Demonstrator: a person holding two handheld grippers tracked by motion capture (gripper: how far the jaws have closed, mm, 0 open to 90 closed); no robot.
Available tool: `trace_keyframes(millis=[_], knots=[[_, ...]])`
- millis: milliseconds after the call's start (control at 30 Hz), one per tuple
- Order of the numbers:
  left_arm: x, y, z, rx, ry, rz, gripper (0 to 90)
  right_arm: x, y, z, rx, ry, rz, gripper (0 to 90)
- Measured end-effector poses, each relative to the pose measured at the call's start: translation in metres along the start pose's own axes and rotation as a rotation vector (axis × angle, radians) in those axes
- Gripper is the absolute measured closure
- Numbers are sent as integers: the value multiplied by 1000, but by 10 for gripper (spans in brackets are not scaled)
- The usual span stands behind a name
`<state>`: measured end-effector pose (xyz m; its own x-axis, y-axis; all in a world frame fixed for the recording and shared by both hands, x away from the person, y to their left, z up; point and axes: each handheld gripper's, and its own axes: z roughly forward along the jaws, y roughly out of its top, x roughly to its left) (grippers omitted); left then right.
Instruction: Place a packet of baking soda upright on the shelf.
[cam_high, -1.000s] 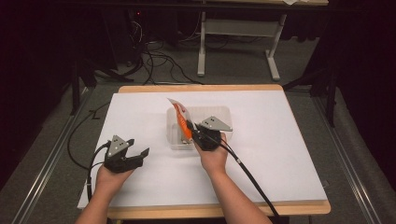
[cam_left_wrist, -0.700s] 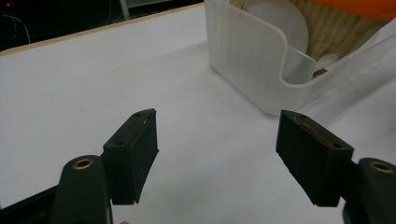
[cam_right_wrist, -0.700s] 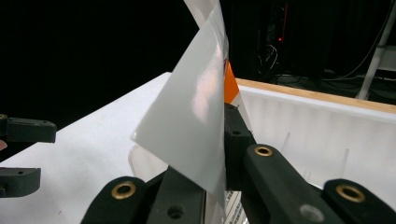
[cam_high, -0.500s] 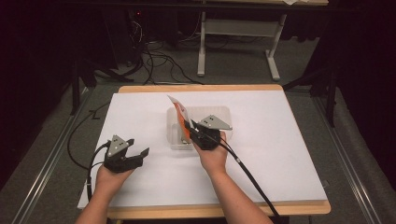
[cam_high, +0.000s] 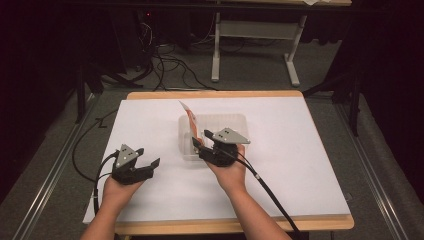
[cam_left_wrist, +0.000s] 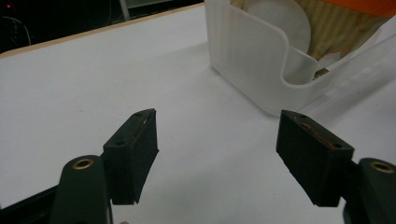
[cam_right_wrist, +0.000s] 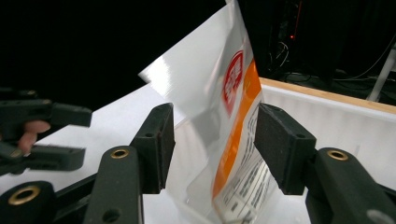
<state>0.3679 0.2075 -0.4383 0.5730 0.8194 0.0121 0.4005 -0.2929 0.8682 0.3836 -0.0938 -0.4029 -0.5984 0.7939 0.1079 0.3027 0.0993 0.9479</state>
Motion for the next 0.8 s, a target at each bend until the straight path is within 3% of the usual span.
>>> trace_keyframes(millis=[233,433,533,800], knots=[[0,0,0,4,6,8,297,1,-7,-25,12,11,-16,465],[1,-1,-1,1,6,4,297,-8,-18,-53,27,-10,-24,461],[1,-1,-2,3,5,3,297,-17,-21,-68,36,-28,-28,458],[2,-2,-4,-3,10,-4,296,-62,-31,-121,47,-131,-34,455]])
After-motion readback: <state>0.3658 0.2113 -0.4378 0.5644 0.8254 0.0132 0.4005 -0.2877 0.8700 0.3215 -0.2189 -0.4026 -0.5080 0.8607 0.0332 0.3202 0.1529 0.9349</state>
